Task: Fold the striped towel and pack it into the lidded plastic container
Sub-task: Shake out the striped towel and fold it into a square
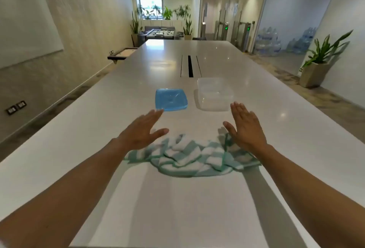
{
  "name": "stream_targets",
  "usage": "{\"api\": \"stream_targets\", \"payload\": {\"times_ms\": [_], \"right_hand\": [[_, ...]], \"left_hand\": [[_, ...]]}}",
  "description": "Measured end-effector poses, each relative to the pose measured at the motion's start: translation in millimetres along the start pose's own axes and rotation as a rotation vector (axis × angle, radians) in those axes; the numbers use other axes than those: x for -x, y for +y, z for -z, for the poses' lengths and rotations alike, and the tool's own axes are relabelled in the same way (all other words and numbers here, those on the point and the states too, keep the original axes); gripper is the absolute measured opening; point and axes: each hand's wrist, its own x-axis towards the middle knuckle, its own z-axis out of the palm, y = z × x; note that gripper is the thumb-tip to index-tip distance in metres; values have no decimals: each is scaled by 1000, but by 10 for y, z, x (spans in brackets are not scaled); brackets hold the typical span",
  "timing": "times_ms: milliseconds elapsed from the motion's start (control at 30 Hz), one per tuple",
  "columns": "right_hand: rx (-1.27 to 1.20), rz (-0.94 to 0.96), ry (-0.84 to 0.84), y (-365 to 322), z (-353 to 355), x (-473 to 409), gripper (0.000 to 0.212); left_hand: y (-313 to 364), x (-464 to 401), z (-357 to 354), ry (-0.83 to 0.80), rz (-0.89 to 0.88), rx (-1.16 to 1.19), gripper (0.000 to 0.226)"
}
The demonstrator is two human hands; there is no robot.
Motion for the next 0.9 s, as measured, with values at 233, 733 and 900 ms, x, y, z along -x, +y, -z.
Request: {"api": "stream_targets", "payload": {"times_ms": [233, 733, 900], "right_hand": [[-182, 36, -349, 11, -117, 175, 63], [-631, -267, 174, -204, 286, -384, 12], [-632, -249, 346, -316, 727, -754, 18]], "left_hand": [[7, 167, -287, -324, 4, 31, 94], [268, -331, 88, 287, 237, 551, 30], [413, -674, 516, 508, 299, 838, 31]]}}
